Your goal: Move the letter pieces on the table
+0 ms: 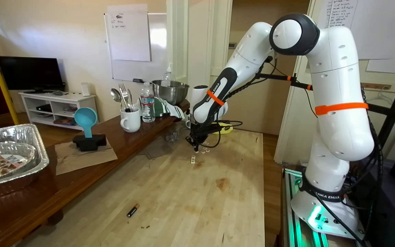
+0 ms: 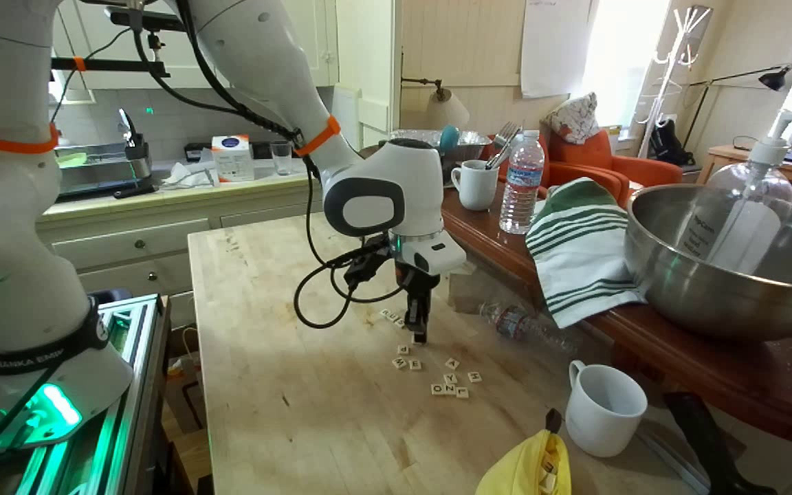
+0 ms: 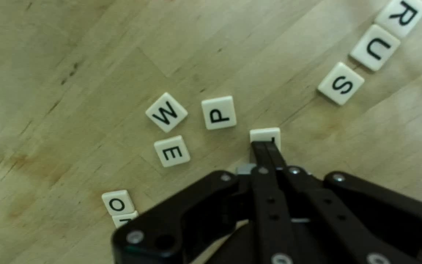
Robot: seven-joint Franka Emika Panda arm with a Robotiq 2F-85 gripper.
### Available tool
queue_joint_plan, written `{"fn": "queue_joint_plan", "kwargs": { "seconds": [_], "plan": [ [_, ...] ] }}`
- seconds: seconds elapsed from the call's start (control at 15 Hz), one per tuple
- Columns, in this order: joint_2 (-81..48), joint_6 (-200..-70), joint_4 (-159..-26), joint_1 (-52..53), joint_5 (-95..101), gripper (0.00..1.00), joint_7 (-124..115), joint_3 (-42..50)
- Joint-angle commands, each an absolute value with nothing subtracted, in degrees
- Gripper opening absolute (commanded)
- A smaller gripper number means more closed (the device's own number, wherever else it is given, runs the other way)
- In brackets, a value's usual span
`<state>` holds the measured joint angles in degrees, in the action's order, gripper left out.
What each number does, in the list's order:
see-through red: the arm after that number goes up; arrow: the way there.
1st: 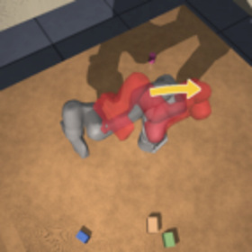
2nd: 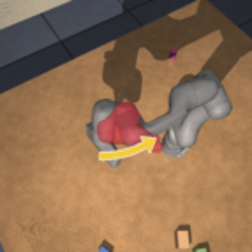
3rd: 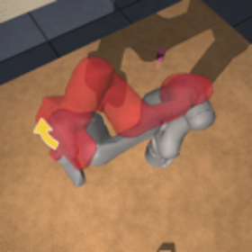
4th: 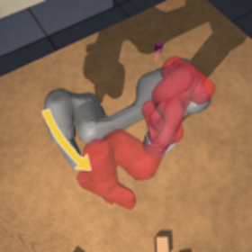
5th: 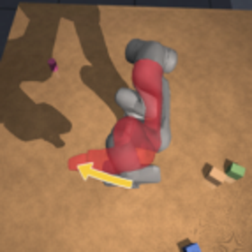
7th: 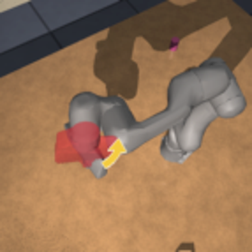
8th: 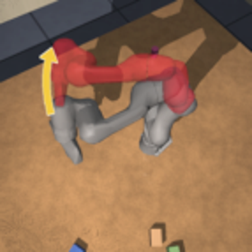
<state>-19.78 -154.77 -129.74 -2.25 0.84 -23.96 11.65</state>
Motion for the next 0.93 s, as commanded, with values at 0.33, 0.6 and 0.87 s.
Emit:
{"fn": "queue_joint_plan", "kwargs": {
  "seconds": [0.33,0.6,0.87],
  "plan": [
    [-17.25,-153.28,-129.07,-0.34,-1.36,0.0,-34.59,13.66],
    [-16.27,-152.22,-129.25,-1.25,1.35,0.0,-29.66,13.24],
    [-16.96,-152.99,-129.9,-1.5,5.6,0.0,-20.74,12.66]
  ]
}}
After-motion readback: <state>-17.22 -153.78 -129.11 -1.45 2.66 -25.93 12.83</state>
